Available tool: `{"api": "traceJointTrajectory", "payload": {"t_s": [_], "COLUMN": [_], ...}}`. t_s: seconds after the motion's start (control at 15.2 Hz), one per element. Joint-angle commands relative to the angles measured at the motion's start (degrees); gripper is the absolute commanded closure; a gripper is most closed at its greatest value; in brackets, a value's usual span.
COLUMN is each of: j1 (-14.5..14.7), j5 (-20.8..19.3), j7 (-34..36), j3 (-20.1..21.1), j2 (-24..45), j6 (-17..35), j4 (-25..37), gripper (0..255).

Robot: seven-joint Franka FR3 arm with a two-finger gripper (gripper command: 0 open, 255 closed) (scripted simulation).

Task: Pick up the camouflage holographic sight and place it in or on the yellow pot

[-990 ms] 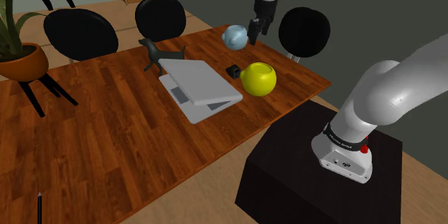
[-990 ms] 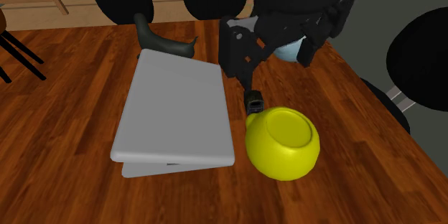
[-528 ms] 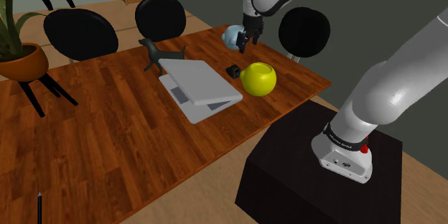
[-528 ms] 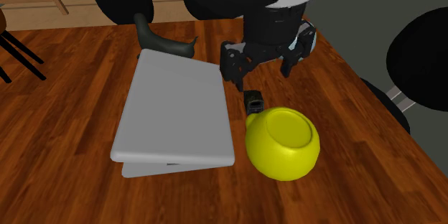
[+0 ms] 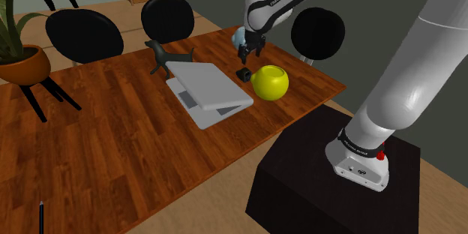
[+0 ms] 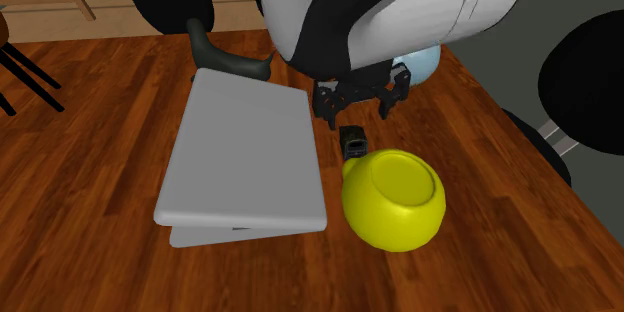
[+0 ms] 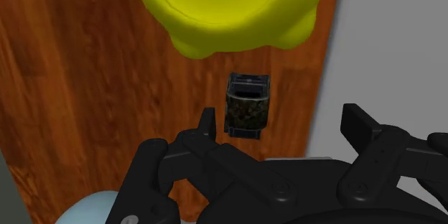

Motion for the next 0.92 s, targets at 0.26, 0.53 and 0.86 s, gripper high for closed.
{"api": "traceJointTrajectory", "payload": {"t_s": [0.26, 0.53, 0.86], "j1": [-1.39, -2.21, -2.41], "j5": [1.89, 2.98, 3.03], "j7": [1.39, 1.82, 1.79], "j3": [-0.98, -1.19, -1.18], "j2": [13.31, 19.77, 22.88], "j6": [4.84, 6.73, 9.57], "j4": [7.82, 12.07, 12.35], "gripper": [0, 0, 0]}}
